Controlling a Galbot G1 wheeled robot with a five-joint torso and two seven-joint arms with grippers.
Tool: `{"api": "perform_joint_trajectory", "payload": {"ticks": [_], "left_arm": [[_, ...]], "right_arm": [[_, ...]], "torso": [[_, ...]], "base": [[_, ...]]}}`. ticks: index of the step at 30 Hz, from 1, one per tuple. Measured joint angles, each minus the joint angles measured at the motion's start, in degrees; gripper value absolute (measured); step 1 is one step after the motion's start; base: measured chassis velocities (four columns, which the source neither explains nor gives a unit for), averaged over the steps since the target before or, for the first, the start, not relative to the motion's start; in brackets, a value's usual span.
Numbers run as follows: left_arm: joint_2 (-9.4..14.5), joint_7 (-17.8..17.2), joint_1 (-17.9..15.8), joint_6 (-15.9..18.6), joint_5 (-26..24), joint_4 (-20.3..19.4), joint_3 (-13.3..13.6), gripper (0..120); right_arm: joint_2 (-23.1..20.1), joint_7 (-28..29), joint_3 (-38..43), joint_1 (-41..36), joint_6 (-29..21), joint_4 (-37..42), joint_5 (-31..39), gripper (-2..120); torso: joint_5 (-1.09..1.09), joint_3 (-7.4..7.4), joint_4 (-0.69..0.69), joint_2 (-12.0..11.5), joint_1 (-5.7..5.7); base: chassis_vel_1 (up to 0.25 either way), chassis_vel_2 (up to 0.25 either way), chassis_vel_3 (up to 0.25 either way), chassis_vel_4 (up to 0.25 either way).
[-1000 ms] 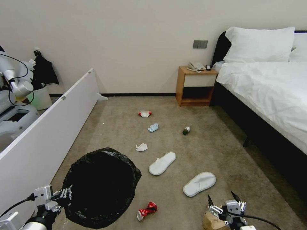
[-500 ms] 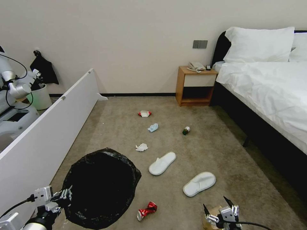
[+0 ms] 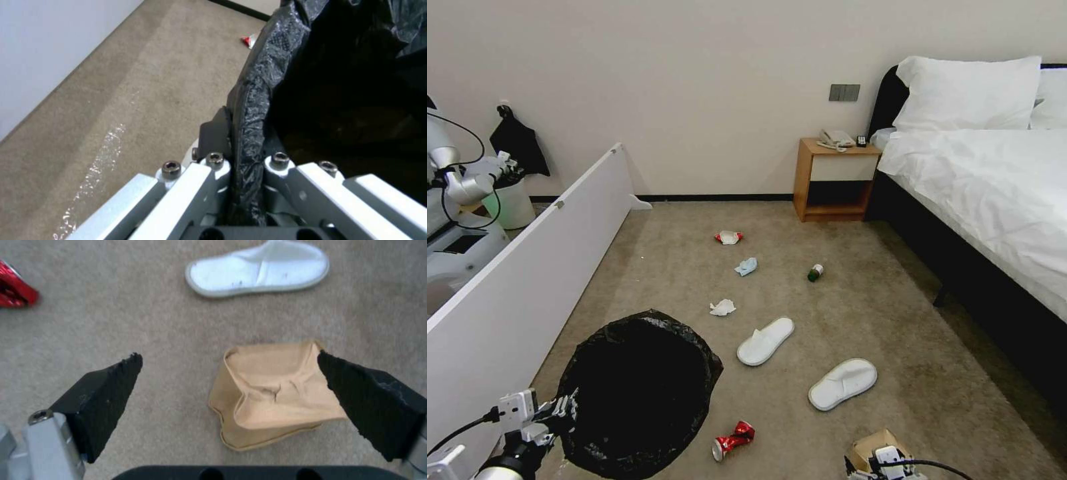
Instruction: Pick up the trash bin, then pick up the garbage from the floor and place it into the trash bin.
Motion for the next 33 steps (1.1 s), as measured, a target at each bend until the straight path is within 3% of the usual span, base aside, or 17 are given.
{"api": "perform_joint_trajectory", "payload": {"ticks": [12, 33], "left_arm": [[-0.73, 0.17, 1.08, -0.30, 0.31, -0.49, -0.38, 3], [-1.33, -0.18, 1.25, 0.05, 0.78, -1.01, -0.72, 3]], "right_arm": [[-5.38, 1.33, -1.38, 6.99, -6.82, -5.19, 5.35, 100], [-3.43, 2.33, -6.37, 16.42, -8.78, -17.32, 3.69, 100]], "torso": [[0.00, 0.00, 0.01, 0.00, 0.00], [0.00, 0.00, 0.01, 0.00, 0.00]], "base": [[0.000, 0.000, 0.000, 0.000], [0.000, 0.000, 0.000, 0.000]]}}
